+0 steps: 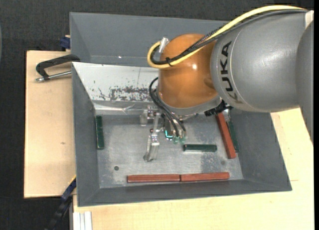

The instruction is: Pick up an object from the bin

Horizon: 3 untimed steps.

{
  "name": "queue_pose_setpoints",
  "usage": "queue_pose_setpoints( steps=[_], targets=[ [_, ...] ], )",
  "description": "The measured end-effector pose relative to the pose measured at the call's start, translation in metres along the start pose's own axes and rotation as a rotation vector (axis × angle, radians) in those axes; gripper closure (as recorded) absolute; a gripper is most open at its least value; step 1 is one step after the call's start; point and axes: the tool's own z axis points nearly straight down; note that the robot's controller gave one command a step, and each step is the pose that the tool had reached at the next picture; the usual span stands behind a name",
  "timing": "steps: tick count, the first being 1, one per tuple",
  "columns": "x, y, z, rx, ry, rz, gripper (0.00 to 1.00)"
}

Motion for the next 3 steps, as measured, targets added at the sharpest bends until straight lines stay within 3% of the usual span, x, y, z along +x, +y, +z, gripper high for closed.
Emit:
queue_pose_setpoints(
  steps=[1,2,3],
  targets=[
    [-0.002,-0.001,-0.004,-0.001,-0.008,0.002,0.00],
    [-0.011,-0.055,0.046,-0.002,-0.013,-0.063,0.00],
    [0.007,-0.088,0.110,0.000,-0.011,-0.007,0.00]
  ],
)
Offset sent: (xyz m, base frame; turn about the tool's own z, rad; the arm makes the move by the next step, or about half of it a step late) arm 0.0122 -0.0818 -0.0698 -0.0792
